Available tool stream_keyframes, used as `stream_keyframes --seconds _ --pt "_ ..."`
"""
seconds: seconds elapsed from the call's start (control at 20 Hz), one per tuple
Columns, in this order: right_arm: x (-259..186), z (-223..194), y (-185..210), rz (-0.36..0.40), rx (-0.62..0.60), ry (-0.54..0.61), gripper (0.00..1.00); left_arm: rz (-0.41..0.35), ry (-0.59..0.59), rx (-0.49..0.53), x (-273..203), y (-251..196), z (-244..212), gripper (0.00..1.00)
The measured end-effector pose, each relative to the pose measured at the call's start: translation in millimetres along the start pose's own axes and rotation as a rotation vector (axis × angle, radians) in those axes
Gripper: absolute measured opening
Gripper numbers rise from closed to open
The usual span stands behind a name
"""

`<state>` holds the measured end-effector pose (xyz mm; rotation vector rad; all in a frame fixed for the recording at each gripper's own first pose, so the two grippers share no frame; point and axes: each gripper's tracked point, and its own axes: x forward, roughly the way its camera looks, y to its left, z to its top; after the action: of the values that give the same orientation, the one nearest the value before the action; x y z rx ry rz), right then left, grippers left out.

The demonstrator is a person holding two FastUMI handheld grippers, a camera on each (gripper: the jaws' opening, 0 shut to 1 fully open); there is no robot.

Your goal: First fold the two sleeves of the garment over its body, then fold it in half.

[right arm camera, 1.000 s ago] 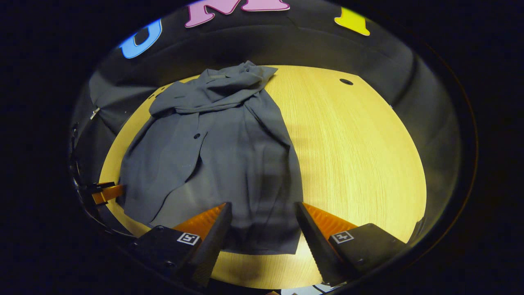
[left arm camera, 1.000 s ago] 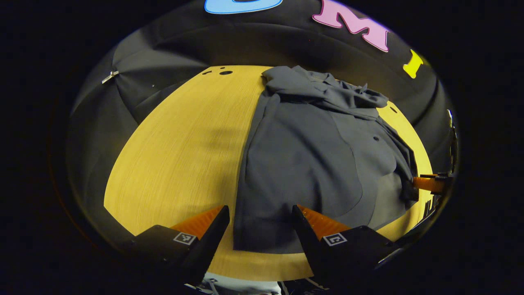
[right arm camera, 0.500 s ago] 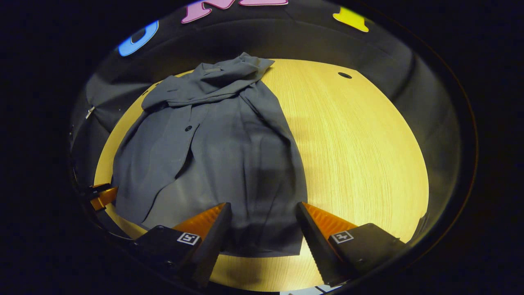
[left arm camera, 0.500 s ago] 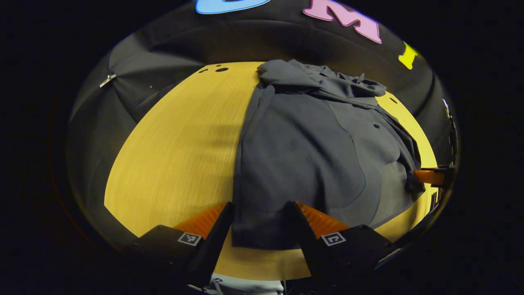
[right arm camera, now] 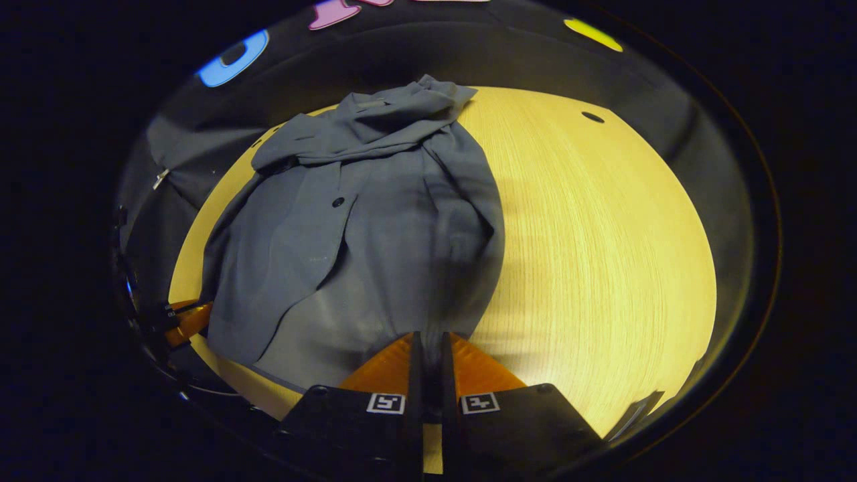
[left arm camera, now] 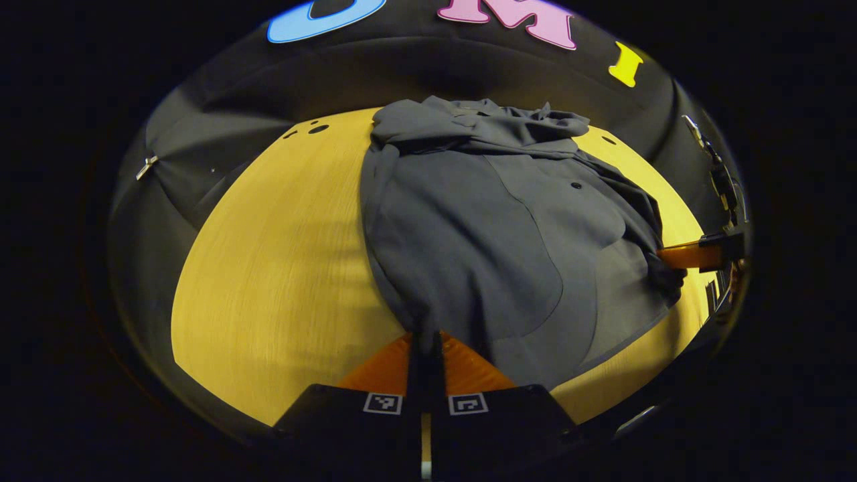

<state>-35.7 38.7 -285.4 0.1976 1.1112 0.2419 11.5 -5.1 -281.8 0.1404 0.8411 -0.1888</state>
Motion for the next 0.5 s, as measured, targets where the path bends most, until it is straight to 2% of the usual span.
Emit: stream_keyframes --seconds 0.05,0.1,0.3,0.4,0.45,0.5 --pt "-2 -1 1 0.003 0.021 0.013 0.16 -0.009 0.002 -0.005 1 -1 2 0.08" --pt "-1 0 1 0.01 0.026 0.015 0.1 -0.017 0.003 -0.009 1 -3 2 0.07" --pt "-2 2 1 0.011 -0.008 0.015 0.08 -0.043 0.004 -0.011 0 -10 8 0.06" --pt "-6 6 0 0.004 -0.015 0.001 0.08 -0.064 -0.011 -0.054 -3 -14 16 0.06" --pt "-8 8 -1 0.001 -0.026 -0.006 0.08 -0.072 -0.021 -0.081 -7 -16 21 0.02" --pt "-12 11 -1 0.001 -0.035 -0.016 0.08 -0.076 -0.032 -0.102 -11 -16 27 0.05"
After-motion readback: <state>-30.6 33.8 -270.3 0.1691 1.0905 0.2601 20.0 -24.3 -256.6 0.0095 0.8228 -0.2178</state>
